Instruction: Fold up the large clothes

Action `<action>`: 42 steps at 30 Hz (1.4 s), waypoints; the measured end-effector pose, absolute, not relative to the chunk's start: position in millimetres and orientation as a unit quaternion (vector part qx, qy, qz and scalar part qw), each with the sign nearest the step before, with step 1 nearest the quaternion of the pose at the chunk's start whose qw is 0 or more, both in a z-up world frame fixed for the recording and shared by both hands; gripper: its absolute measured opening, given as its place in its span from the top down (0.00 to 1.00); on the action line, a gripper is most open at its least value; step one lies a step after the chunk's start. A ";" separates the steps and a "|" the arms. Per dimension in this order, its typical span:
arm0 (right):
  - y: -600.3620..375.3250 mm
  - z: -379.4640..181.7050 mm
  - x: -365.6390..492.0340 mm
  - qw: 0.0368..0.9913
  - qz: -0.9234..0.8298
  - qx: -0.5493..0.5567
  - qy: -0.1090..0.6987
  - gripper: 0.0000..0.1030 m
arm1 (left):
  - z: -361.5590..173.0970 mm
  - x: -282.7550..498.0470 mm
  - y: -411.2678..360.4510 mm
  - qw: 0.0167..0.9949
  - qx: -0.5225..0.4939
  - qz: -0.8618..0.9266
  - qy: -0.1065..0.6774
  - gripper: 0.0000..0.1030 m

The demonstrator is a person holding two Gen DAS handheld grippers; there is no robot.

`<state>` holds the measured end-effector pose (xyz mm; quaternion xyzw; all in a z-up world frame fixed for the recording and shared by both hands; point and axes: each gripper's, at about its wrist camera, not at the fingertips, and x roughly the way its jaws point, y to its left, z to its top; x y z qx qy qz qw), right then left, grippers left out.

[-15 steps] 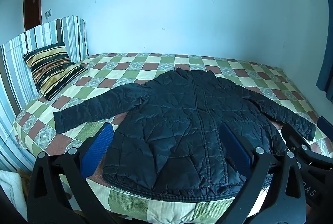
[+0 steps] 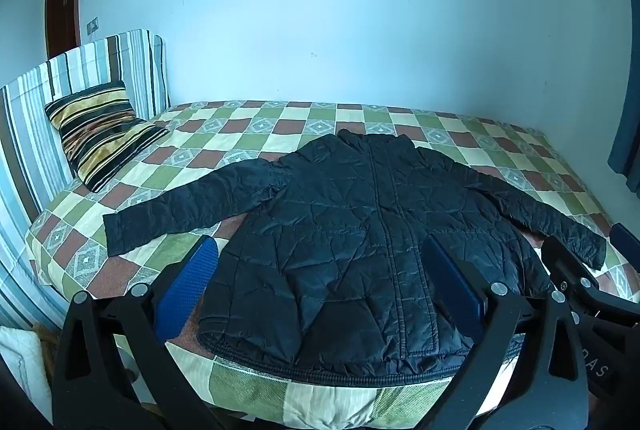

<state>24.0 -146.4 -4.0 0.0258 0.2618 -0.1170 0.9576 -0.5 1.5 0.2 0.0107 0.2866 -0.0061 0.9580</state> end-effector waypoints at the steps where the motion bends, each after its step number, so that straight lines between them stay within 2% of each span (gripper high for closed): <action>1: -146.2 -4.1 24.0 0.958 -0.117 0.026 0.262 0.05 | 0.1 -0.5 1.2 0.958 0.011 -0.006 0.287 0.02; 42: -144.4 -5.2 25.1 0.958 -0.118 0.025 0.260 0.05 | -0.6 -2.0 2.8 0.958 0.012 -0.005 0.287 0.02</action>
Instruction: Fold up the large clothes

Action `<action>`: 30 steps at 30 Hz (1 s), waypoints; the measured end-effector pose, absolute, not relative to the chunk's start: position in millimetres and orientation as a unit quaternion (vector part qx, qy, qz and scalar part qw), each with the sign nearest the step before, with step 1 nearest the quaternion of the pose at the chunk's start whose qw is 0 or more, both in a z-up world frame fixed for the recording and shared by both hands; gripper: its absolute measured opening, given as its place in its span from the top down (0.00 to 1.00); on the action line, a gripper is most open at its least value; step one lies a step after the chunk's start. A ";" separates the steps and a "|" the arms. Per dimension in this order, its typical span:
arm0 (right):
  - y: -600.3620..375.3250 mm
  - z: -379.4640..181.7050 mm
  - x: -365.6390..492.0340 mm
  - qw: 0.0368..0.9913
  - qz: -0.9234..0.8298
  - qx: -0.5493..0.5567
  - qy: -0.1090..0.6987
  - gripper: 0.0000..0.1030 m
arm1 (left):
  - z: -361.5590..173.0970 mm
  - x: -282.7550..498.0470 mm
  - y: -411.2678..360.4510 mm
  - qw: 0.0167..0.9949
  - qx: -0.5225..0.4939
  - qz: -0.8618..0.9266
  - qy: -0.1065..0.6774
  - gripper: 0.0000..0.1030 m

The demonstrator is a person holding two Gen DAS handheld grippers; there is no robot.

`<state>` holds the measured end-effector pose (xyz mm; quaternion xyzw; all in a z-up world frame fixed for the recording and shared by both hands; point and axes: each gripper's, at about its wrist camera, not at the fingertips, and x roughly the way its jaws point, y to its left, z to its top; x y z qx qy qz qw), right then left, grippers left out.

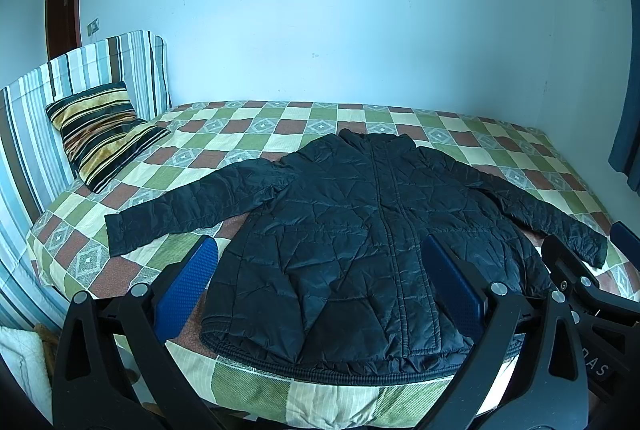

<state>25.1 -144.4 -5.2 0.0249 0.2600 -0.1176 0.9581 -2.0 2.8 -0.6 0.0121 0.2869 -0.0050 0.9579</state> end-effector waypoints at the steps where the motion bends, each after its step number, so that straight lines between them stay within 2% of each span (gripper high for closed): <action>1: -144.3 -5.1 25.1 0.958 -0.118 0.025 0.260 0.05 | -0.6 -2.3 3.4 0.958 0.012 -0.005 0.287 0.02; 30: -144.3 -5.9 28.1 0.958 -0.118 0.025 0.260 0.05 | -1.5 -3.7 10.7 0.958 0.013 -0.004 0.288 0.02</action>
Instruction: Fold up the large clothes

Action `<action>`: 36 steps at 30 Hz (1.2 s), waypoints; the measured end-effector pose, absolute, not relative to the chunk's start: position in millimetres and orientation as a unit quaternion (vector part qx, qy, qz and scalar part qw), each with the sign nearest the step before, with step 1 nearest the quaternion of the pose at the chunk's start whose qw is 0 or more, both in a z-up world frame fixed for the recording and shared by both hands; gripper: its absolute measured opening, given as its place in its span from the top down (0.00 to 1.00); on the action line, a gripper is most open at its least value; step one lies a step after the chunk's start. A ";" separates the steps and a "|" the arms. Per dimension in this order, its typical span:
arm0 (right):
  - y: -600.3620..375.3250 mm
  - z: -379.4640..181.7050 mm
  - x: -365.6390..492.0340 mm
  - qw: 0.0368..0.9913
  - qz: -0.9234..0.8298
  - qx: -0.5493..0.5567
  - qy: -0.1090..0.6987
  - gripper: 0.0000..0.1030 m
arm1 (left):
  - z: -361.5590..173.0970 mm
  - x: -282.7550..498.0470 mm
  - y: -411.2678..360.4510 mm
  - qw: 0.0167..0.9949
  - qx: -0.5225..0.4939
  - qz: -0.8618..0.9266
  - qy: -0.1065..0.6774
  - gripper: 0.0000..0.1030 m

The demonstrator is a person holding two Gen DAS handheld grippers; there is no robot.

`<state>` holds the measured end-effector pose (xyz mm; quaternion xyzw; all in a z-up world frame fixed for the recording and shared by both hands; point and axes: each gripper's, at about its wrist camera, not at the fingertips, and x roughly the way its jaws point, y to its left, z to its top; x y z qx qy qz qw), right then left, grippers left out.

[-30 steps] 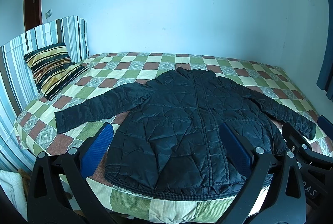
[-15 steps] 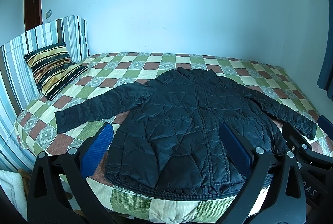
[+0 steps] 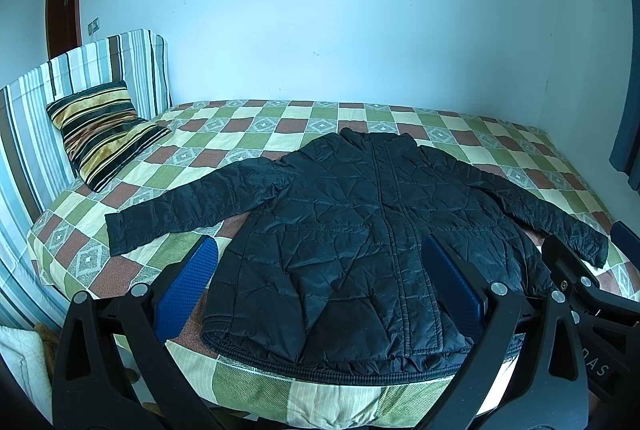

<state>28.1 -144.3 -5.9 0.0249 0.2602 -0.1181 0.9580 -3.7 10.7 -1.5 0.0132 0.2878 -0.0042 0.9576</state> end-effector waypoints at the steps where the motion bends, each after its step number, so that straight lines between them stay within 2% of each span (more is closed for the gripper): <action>1: -144.2 -5.9 28.0 0.958 -0.118 0.025 0.260 0.05 | -1.6 -3.8 11.1 0.958 0.013 -0.004 0.288 0.02; 14: -141.2 -14.5 35.9 0.957 -0.115 0.024 0.264 0.05 | -5.8 -0.7 13.1 0.956 0.014 -0.005 0.293 0.02; 23: -168.1 -42.3 66.2 0.945 -0.111 0.051 0.305 0.05 | -37.9 40.1 8.9 0.946 0.033 0.011 0.322 0.02; 29: -244.8 -78.6 96.9 0.920 -0.160 0.119 0.337 0.05 | -81.4 93.7 31.1 0.928 0.037 0.070 0.364 0.02; 36: -398.9 -118.4 108.3 0.870 -0.297 0.216 0.329 0.05 | -134.5 151.0 79.4 0.894 0.034 0.155 0.420 0.02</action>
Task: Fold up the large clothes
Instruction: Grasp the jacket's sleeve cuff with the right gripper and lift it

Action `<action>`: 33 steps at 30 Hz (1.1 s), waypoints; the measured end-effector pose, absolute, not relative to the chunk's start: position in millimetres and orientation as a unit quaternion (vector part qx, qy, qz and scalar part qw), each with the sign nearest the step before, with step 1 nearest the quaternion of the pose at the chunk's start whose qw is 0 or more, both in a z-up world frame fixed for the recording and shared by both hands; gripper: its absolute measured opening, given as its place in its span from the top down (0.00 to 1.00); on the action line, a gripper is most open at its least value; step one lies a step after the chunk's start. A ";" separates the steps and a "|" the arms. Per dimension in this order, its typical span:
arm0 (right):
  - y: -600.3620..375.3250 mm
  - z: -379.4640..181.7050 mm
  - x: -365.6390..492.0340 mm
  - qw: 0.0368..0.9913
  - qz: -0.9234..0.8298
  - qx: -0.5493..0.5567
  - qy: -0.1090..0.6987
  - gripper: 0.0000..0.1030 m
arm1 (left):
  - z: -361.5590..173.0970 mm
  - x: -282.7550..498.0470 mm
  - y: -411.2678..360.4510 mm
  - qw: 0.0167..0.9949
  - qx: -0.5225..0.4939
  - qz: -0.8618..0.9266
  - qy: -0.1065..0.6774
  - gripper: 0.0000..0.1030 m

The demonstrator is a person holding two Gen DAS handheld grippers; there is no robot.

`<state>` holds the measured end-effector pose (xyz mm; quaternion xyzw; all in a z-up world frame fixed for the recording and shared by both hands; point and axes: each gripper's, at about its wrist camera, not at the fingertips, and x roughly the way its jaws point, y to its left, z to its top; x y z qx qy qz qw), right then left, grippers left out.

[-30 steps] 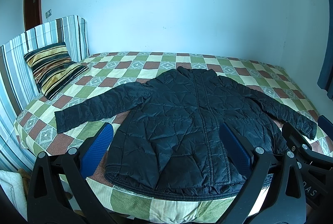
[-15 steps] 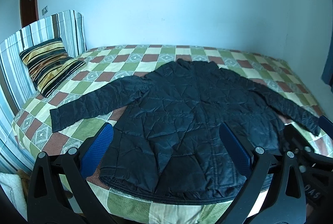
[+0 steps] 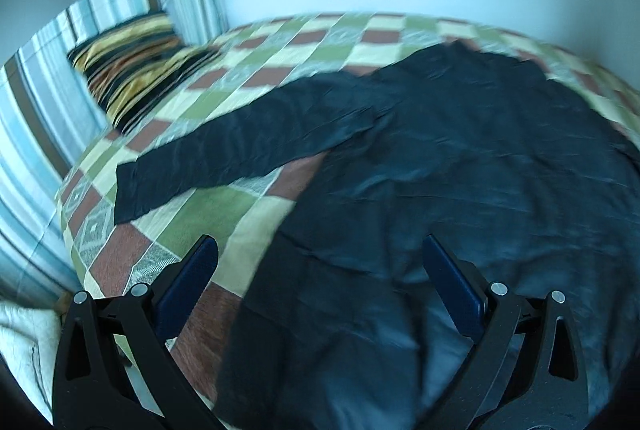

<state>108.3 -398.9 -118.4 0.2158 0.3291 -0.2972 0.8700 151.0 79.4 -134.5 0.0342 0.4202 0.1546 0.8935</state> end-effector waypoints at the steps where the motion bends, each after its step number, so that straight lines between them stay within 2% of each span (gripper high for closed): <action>1: -425.0 -124.4 107.0 0.861 -0.318 0.230 0.325 0.05 | -139.1 155.8 86.1 0.889 0.031 0.164 0.427 0.02; 3: -460.7 -132.7 102.6 0.843 -0.355 0.248 0.320 0.07 | -147.0 163.8 98.7 0.881 0.026 0.179 0.437 0.02; 6: -524.4 -150.8 89.0 0.804 -0.415 0.285 0.317 0.28 | -155.2 170.6 112.1 0.872 0.020 0.200 0.447 0.02; 11: -584.0 -182.8 70.3 0.764 -0.437 0.357 0.314 0.28 | -168.9 176.8 120.6 0.856 0.010 0.202 0.475 0.02; 16: -597.6 -209.8 78.9 0.757 -0.397 0.398 0.332 0.28 | -183.3 176.4 126.1 0.845 0.022 0.218 0.488 0.02; 20: -594.8 -214.3 84.4 0.756 -0.411 0.395 0.321 0.28 | -190.0 175.8 123.6 0.843 0.037 0.225 0.488 0.02; 23: -596.3 -214.0 90.1 0.757 -0.413 0.394 0.318 0.35 | -189.8 175.6 118.0 0.845 0.055 0.229 0.479 0.02; 28: -607.8 -217.0 73.2 0.750 -0.389 0.459 0.276 0.36 | -188.5 174.6 116.7 0.848 0.056 0.226 0.477 0.02; 32: -610.5 -216.2 74.0 0.751 -0.387 0.456 0.281 0.36 | -190.1 175.4 116.3 0.848 0.058 0.226 0.477 0.02; 33: -608.1 -215.3 77.3 0.752 -0.391 0.445 0.289 0.49 | -190.2 175.4 116.4 0.848 0.059 0.226 0.476 0.02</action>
